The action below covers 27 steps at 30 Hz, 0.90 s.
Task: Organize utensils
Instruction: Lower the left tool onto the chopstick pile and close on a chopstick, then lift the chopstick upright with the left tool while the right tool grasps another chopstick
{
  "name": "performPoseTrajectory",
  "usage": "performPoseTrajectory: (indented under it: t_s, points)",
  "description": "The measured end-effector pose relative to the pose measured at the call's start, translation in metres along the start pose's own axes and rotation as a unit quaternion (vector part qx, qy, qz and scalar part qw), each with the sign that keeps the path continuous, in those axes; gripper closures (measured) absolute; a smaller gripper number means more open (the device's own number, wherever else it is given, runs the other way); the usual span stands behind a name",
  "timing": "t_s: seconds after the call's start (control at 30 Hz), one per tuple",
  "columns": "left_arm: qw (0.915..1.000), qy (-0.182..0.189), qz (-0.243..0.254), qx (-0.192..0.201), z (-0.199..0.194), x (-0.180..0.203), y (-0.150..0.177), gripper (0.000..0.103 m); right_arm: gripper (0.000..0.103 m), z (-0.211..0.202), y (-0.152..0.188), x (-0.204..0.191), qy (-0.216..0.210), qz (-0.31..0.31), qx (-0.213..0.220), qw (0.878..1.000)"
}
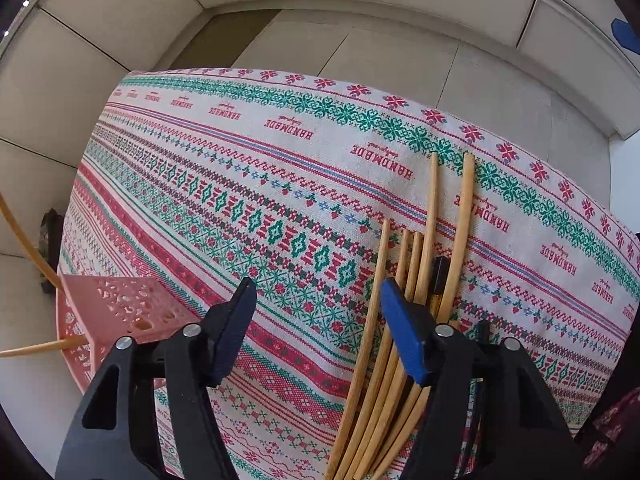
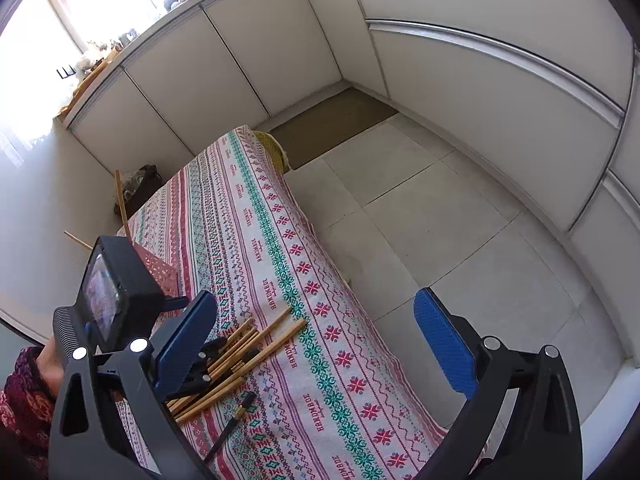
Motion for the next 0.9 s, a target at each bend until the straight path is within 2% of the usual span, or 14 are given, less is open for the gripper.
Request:
performPoseTrajectory:
  t_s: [0.17, 0.23, 0.33, 0.47, 0.53, 0.63, 0.7, 0.77, 0.83, 0.9]
  points:
    - [0.9998, 0.006, 0.013, -0.011, 0.007, 0.005, -0.002, 0.046, 0.007, -0.001, 0.0, -0.002, -0.01, 0.004, -0.001, 1.0]
    - [0.9996, 0.015, 0.016, -0.02, 0.012, 0.008, -0.002, 0.055, 0.007, -0.001, -0.001, -0.001, -0.012, 0.008, -0.003, 1.0]
    - [0.9993, 0.026, 0.013, -0.023, 0.014, 0.007, -0.004, 0.059, 0.007, -0.002, -0.002, 0.003, -0.012, 0.018, -0.002, 1.0]
    - [0.9972, 0.066, 0.009, -0.032, 0.015, 0.009, -0.004, 0.074, 0.007, -0.002, -0.005, 0.012, -0.008, 0.038, 0.0, 0.999]
    - [0.9947, 0.097, -0.002, -0.035, 0.018, 0.01, -0.003, 0.088, 0.007, 0.002, -0.003, 0.014, -0.003, 0.041, -0.008, 0.999]
    - [0.9915, 0.121, -0.03, -0.037, 0.019, 0.003, -0.003, 0.089, 0.007, 0.01, 0.0, 0.012, 0.001, 0.034, -0.026, 0.999]
    - [0.9902, 0.126, -0.057, -0.022, 0.018, -0.003, -0.001, 0.089, 0.007, 0.017, 0.005, 0.007, 0.002, 0.023, -0.044, 0.999]
    - [0.9891, 0.12, -0.085, -0.001, 0.015, -0.008, 0.006, 0.094, 0.007, 0.027, 0.012, 0.001, 0.001, 0.017, -0.064, 0.998]
    - [0.9871, 0.105, -0.119, 0.025, 0.011, -0.016, 0.019, 0.094, 0.007, 0.036, 0.02, -0.005, 0.002, 0.014, -0.081, 0.997]
    - [0.9815, 0.093, -0.159, 0.054, 0.004, -0.028, 0.038, 0.094, 0.007, 0.045, 0.028, -0.013, 0.001, 0.011, -0.098, 0.995]
Point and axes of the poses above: each gripper's, at about its wrist camera, not at the fingertips, and z roughly the way its jaws point, x to its right, y to its underside, the point moved 9 cm from there along z, roughly the way its jaws point, and after that the axes turned 13 degrees about y, right-handed, at the moved point
